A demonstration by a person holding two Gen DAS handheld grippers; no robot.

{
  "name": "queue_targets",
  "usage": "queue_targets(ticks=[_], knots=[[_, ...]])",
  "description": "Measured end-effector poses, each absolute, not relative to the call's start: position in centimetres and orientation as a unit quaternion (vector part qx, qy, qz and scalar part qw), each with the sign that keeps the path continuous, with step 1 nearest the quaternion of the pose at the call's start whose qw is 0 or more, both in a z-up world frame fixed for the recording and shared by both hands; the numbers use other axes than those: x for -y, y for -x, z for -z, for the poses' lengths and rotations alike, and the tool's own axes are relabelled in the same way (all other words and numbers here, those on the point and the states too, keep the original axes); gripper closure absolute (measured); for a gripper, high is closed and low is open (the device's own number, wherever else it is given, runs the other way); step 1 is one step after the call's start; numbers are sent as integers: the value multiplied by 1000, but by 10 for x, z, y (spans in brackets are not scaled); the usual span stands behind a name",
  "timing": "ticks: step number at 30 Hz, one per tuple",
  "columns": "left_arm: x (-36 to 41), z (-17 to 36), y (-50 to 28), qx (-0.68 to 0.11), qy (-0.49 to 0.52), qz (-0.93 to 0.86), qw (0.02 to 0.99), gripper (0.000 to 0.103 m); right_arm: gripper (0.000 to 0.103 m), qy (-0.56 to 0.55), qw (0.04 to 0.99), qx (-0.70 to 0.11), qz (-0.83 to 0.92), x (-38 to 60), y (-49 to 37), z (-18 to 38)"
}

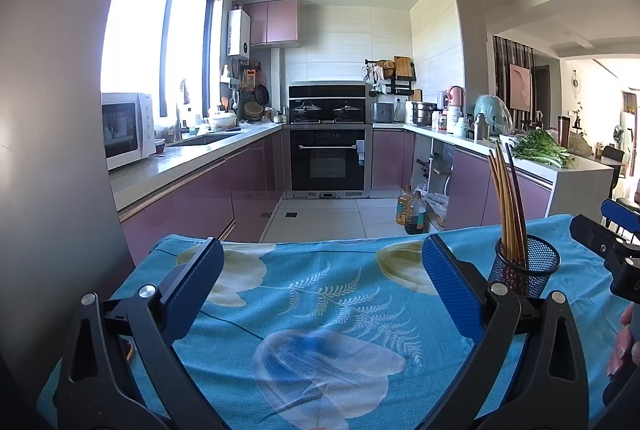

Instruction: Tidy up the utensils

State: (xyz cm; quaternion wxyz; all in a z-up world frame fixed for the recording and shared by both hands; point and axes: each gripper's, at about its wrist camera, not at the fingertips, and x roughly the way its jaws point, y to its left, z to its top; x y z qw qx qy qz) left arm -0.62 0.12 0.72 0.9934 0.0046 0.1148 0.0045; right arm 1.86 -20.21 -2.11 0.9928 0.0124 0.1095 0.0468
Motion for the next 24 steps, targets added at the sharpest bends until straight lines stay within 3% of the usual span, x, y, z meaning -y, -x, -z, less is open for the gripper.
queue_targets(ticks=[18, 24], knots=[[-2, -4, 5, -115, -4, -3, 993, 6, 7, -15, 992, -112, -47, 202, -21, 22], [-6, 6, -12, -166, 2, 0, 986, 6, 7, -15, 991, -130, -36, 217, -23, 29]])
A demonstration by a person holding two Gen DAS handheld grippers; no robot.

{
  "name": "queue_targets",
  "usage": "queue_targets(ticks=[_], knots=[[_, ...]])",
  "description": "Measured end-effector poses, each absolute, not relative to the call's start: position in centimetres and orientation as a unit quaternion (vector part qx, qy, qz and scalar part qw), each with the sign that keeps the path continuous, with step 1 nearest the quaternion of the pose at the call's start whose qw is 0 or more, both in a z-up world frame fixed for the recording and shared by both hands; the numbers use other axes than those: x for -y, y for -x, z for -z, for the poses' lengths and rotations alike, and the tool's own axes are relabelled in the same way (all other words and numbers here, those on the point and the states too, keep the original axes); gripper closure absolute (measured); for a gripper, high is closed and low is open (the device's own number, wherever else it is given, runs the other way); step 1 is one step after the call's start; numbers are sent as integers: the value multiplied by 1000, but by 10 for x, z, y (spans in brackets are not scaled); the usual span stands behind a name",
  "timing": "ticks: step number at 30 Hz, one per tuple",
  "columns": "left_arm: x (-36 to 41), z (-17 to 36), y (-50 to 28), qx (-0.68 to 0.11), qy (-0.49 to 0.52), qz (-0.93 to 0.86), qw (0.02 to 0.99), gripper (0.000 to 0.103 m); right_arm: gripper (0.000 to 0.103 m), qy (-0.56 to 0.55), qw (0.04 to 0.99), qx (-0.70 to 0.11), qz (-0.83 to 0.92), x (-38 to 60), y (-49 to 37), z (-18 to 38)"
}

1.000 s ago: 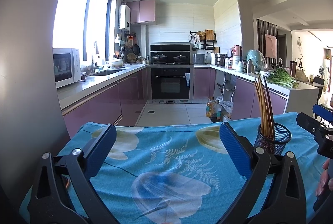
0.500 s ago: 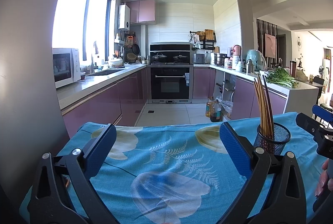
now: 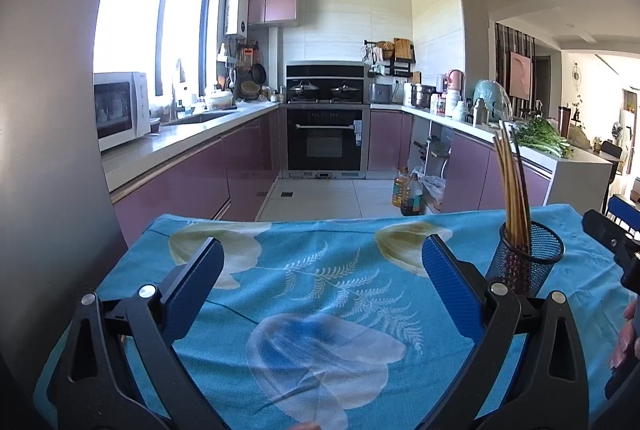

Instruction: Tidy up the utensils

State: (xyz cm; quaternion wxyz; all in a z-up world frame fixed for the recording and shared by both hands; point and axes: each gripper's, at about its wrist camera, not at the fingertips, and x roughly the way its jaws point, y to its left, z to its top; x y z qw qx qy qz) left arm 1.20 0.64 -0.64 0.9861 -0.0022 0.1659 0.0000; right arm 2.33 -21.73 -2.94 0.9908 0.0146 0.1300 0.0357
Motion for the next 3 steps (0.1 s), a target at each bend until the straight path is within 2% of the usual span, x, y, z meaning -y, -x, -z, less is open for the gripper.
queue_targets(ticks=[3], knots=[[-15, 18, -28, -206, -4, -11, 979, 6, 7, -26, 986, -166, -8, 247, -32, 40]])
